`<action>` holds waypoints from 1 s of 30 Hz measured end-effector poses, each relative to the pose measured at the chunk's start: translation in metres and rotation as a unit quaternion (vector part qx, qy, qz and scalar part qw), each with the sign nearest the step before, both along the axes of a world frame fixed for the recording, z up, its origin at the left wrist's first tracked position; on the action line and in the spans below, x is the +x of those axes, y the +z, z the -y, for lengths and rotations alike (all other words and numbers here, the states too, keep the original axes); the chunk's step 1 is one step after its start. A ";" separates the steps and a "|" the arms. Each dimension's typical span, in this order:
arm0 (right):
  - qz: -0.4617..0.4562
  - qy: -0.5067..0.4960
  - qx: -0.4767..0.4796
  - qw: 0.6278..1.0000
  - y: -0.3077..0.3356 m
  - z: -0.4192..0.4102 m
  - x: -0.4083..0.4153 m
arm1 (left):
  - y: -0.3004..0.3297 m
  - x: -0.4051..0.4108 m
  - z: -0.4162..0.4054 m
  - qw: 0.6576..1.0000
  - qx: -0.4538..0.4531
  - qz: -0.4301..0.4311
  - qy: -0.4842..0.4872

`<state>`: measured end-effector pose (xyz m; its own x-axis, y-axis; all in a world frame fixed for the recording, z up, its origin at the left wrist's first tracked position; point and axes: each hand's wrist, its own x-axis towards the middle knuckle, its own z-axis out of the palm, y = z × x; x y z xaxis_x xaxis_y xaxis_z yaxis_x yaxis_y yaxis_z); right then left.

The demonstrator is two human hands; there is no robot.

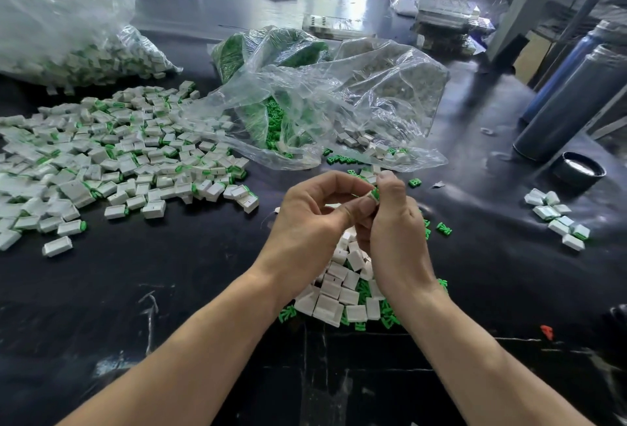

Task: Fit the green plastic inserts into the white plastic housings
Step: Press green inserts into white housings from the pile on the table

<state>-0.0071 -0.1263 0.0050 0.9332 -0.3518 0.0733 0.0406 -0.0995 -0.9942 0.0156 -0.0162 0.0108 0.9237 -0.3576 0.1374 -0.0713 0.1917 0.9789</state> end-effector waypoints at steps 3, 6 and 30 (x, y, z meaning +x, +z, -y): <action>0.035 -0.013 -0.023 0.999 0.003 -0.005 -0.001 | 0.001 -0.002 0.001 1.000 -0.028 -0.005 0.001; 0.049 -0.029 -0.037 0.998 0.004 -0.008 -0.001 | 0.002 -0.004 0.001 0.998 -0.062 -0.019 -0.008; 0.027 -0.032 -0.029 0.999 0.006 -0.013 0.007 | -0.003 0.003 0.006 0.989 -0.112 -0.089 0.027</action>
<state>0.0002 -0.1135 0.0106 0.9033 -0.4037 0.1449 0.0860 -0.1604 -0.9833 0.0188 -0.0220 0.0079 0.9575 -0.2855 0.0404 0.0824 0.4050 0.9106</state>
